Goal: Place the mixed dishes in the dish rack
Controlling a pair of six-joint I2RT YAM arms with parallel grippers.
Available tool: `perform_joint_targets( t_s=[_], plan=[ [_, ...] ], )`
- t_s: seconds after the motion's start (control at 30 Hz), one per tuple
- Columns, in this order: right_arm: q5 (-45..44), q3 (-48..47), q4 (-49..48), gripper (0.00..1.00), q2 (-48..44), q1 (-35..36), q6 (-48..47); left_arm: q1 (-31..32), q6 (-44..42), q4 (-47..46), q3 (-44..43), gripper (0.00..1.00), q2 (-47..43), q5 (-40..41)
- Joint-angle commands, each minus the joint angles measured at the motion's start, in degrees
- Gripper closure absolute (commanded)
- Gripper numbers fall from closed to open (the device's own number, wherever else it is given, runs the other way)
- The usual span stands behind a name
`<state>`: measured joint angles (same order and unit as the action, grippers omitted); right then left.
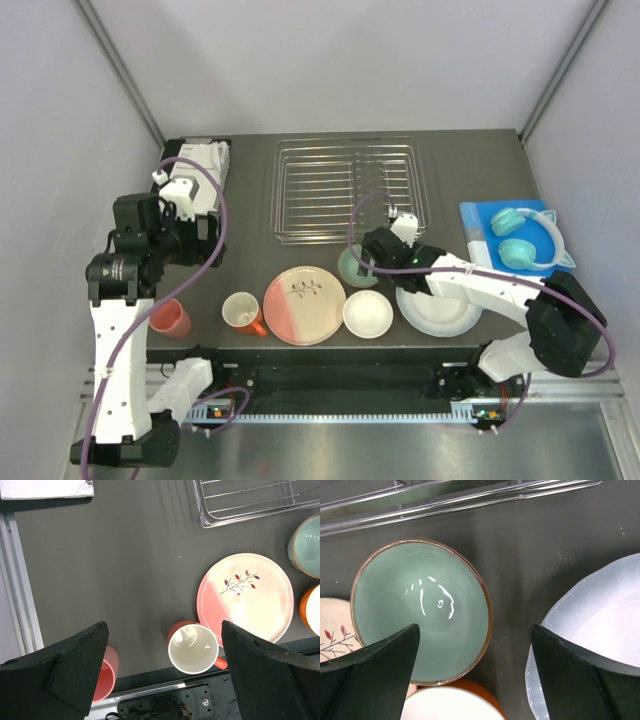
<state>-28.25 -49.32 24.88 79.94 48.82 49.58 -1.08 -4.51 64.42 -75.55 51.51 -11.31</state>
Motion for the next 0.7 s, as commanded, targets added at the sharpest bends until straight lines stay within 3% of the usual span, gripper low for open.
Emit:
perform_joint_targets(
  t_s=[0.0, 0.3, 0.67],
  plan=[
    [-1.54, -3.50, -1.68, 0.10, 0.74, -1.00, 1.65, -0.15, -0.50, -1.14, -1.88, 0.01, -0.70, -0.64],
    [-3.83, -7.72, 2.62, 0.18, 6.79, -0.92, 5.87, -0.15, -0.58, -1.14, -2.59, 0.01, -0.35, -1.34],
    [-4.18, -9.31, 5.26, 0.19, 10.41, -0.92, 7.55, -0.06, -0.85, -0.70, -2.94, 0.01, -0.71, -1.61]
  ],
)
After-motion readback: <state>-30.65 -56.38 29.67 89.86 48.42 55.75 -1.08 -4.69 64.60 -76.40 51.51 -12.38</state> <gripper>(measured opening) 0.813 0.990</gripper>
